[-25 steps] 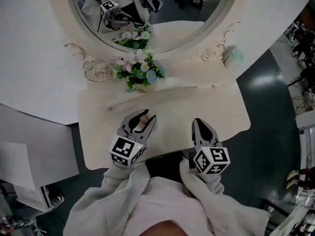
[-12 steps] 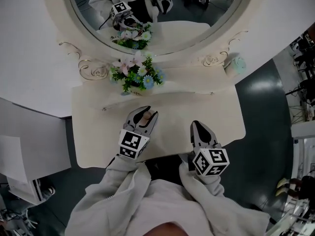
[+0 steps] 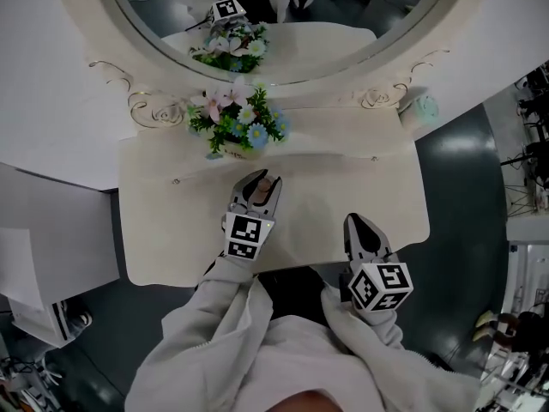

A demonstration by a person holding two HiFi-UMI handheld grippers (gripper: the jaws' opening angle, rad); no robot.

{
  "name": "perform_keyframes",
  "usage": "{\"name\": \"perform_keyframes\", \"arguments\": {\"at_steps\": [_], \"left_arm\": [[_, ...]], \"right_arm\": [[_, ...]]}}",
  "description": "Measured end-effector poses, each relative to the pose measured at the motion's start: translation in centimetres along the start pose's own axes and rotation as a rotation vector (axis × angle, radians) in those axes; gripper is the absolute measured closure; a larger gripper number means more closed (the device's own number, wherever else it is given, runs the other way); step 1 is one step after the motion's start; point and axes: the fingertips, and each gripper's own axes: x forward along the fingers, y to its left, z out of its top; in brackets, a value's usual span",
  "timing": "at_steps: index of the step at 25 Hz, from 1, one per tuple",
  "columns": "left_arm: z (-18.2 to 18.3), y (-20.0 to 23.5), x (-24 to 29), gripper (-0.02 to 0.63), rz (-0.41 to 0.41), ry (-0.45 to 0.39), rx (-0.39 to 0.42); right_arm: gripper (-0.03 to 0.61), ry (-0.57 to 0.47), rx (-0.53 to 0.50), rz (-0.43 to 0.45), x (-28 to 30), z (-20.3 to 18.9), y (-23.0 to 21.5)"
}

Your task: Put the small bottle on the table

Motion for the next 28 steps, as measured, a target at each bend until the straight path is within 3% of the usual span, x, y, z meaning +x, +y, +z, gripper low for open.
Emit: {"name": "perform_keyframes", "arguments": {"at_steps": [7,17,28], "left_arm": [[-0.5,-0.5,2.1,0.479,0.041,-0.008,0.093],[-0.4,-0.6,3.8,0.477,0.058,0.016,0.104],[0.0,-0.8,5.2,0.476,0.052,0.017,0.095]], "right_arm": [[0.541,0.023,-0.004,0.0,-0.2,-0.7,-1.0],[0.541,0.018,0.001,0.029,-0.1,-0.6,-1.2],[0.541,0.013,-0.001,0.0,-0.8,-0.2,-2.5]]}}
